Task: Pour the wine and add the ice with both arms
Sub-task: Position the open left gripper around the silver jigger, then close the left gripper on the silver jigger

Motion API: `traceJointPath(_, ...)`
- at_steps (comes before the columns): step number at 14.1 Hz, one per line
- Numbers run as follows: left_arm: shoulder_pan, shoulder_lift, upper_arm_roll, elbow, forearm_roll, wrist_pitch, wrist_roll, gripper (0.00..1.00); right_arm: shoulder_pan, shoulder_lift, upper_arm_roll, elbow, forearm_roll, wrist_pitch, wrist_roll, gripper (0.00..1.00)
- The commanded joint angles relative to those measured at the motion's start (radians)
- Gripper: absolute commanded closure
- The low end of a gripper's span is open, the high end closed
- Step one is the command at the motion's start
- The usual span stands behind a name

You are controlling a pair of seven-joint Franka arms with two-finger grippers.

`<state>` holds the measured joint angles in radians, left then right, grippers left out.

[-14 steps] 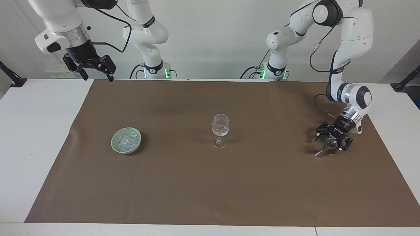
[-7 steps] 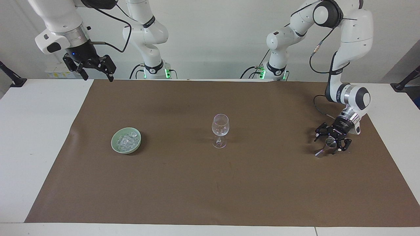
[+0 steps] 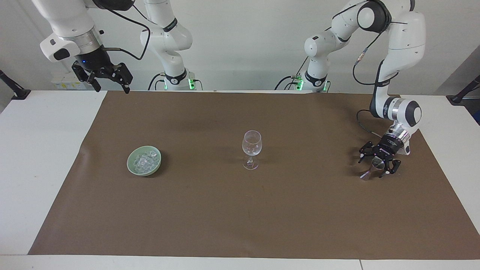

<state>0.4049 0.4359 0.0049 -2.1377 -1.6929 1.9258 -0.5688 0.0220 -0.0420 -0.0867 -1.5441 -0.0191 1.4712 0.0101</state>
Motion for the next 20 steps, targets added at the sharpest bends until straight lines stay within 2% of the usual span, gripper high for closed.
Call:
traceJointPath(1, -0.015, 0.01, 0.012, 0.004, -0.03, -0.022, 0.015, 0.05, -0.002, -0.022, 0.002, -0.025, 0.01, 0.008, 0.004, 0.0)
traceJointPath(13, -0.009, 0.009, 0.014, 0.005, -0.047, -0.039, 0.02, 0.19, -0.002, -0.021, 0.002, -0.025, 0.01, 0.008, 0.004, 0.0)
traceJointPath(15, -0.006, 0.009, 0.014, 0.005, -0.047, -0.04, 0.021, 0.29, -0.002, -0.021, 0.002, -0.025, 0.01, 0.006, 0.004, 0.0)
traceJointPath(16, -0.005, 0.009, 0.014, 0.004, -0.047, -0.042, 0.021, 0.43, -0.002, -0.022, 0.002, -0.025, 0.01, 0.008, 0.004, 0.0)
traceJointPath(20, -0.001, 0.009, 0.014, 0.004, -0.047, -0.047, 0.027, 0.45, -0.002, -0.022, 0.002, -0.025, 0.01, 0.008, 0.004, 0.0)
